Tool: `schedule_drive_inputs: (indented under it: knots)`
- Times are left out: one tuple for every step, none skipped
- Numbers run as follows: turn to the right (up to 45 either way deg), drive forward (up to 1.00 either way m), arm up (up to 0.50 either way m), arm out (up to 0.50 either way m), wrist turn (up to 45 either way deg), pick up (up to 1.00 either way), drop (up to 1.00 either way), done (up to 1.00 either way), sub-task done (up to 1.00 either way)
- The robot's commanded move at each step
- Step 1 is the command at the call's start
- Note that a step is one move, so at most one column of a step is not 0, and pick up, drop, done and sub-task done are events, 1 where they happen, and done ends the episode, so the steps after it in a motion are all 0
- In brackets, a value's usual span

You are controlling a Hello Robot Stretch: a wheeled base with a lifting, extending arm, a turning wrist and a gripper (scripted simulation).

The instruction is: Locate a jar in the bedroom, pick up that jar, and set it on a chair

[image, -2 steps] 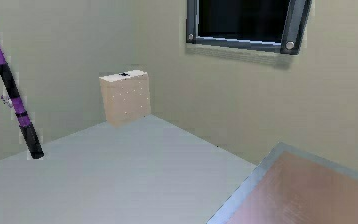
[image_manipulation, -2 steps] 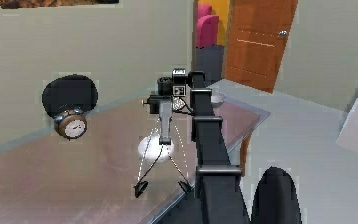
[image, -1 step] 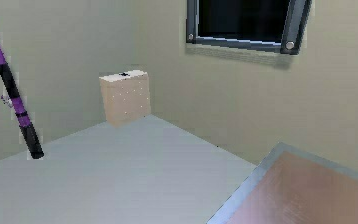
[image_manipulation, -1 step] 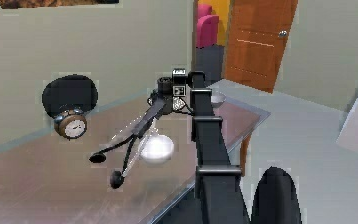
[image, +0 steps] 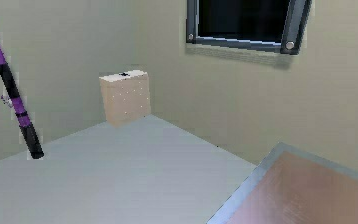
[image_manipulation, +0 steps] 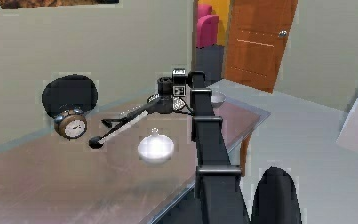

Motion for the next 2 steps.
schedule_drive_inputs:
  knots:
    - [0.0, 0.00, 0.00, 0.00, 45.0, 0.00, 0.00, 0.00, 0.00]
    - [0.0, 0.00, 0.00, 0.00, 30.0, 0.00, 0.00, 0.00, 0.00]
